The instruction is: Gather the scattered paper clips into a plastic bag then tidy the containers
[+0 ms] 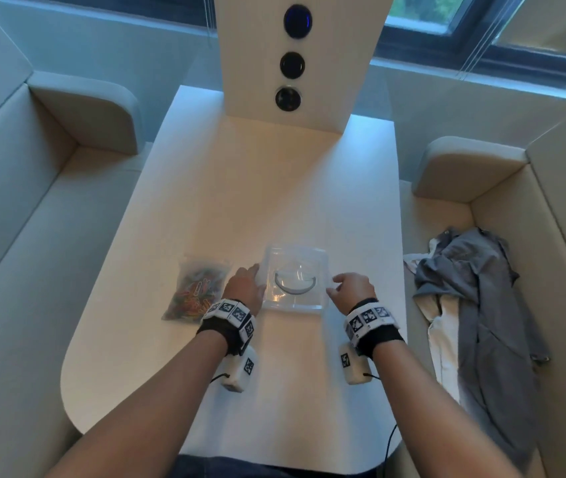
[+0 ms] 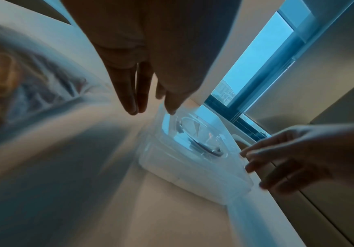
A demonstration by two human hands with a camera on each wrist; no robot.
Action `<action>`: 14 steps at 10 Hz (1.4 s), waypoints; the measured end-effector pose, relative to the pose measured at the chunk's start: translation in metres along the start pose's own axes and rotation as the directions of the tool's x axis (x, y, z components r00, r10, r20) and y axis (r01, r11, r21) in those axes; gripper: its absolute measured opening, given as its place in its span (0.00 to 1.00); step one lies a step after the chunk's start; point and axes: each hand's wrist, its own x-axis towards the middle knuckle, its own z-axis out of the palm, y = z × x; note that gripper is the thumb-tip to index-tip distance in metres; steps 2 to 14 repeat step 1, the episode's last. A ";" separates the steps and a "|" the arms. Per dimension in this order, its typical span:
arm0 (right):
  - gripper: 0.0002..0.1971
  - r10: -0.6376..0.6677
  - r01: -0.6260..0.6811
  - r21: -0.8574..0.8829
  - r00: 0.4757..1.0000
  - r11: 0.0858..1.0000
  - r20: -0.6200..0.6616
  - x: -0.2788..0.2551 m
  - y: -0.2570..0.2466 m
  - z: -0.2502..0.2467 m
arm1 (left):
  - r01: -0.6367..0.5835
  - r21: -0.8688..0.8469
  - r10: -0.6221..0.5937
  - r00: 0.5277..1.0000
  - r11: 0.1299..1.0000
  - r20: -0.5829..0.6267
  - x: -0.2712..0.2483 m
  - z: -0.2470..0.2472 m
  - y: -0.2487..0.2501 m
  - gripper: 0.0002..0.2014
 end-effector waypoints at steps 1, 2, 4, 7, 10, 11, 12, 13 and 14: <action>0.18 -0.132 0.134 0.109 0.991 0.985 -0.023 0.003 -0.034 -0.072 | -0.027 0.019 0.027 0.999 0.999 0.023 -0.025 -0.004 -0.024 0.30; 0.18 -0.132 0.134 0.109 0.991 0.985 -0.023 0.003 -0.034 -0.072 | -0.027 0.019 0.027 0.999 0.999 0.023 -0.025 -0.004 -0.024 0.30; 0.18 -0.132 0.134 0.109 0.991 0.985 -0.023 0.003 -0.034 -0.072 | -0.027 0.019 0.027 0.999 0.999 0.023 -0.025 -0.004 -0.024 0.30; 0.18 -0.132 0.134 0.109 0.991 0.985 -0.023 0.003 -0.034 -0.072 | -0.027 0.019 0.027 0.999 0.999 0.023 -0.025 -0.004 -0.024 0.30; 0.18 -0.132 0.134 0.109 0.991 0.985 -0.023 0.003 -0.034 -0.072 | -0.027 0.019 0.027 0.999 0.999 0.023 -0.025 -0.004 -0.024 0.30; 0.18 -0.132 0.134 0.109 0.991 0.985 -0.023 0.003 -0.034 -0.072 | -0.027 0.019 0.027 0.999 0.999 0.023 -0.025 -0.004 -0.024 0.30; 0.18 -0.132 0.134 0.109 0.991 0.985 -0.023 0.003 -0.034 -0.072 | -0.027 0.019 0.027 0.999 0.999 0.023 -0.025 -0.004 -0.024 0.30; 0.18 -0.132 0.134 0.109 0.991 0.985 -0.023 0.003 -0.034 -0.072 | -0.027 0.019 0.027 0.999 0.999 0.023 -0.025 -0.004 -0.024 0.30; 0.18 -0.132 0.134 0.109 0.991 0.985 -0.023 0.003 -0.034 -0.072 | -0.027 0.019 0.027 0.999 0.999 0.023 -0.025 -0.004 -0.024 0.30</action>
